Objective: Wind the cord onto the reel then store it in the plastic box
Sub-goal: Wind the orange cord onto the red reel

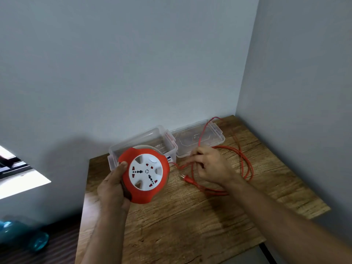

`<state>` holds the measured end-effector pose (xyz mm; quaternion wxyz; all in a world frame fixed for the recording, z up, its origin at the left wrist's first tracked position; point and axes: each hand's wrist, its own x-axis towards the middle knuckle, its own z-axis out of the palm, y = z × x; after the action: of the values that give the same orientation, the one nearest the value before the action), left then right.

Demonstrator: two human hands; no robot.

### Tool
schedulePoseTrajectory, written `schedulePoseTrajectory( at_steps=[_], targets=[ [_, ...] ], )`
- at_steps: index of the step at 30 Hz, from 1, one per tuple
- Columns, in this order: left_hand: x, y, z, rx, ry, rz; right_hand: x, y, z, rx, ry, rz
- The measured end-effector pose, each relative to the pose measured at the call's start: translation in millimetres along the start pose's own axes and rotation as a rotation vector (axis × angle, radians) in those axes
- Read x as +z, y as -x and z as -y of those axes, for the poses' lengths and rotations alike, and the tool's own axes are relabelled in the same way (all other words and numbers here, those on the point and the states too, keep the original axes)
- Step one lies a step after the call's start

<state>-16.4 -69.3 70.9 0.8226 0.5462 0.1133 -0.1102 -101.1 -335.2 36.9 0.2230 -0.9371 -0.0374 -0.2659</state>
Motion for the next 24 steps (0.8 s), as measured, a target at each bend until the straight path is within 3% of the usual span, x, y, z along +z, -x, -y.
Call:
schedulePoseTrajectory(
  at_steps=[4,9,13,16,24],
  targets=[
    [-2.1,-3.4,-4.2,-0.02,0.073,-0.028,5.0,22.4,-4.8,0.165,0.032,0.229],
    [6.3,2.8,1.0,-0.02,0.019,0.001,1.1,4.8,37.7,0.212,-0.028,0.134],
    [21.2,12.3,4.4,0.016,0.027,0.077,3.4,-15.7,84.3,0.115,-0.049,0.285],
    [25.6,12.7,6.0,0.028,0.02,0.093,17.7,-22.2,103.0,0.199,-0.048,0.358],
    [15.4,3.7,12.1,0.086,-0.054,-0.018,29.2,-36.2,118.3,0.369,-0.18,0.293]
  ],
)
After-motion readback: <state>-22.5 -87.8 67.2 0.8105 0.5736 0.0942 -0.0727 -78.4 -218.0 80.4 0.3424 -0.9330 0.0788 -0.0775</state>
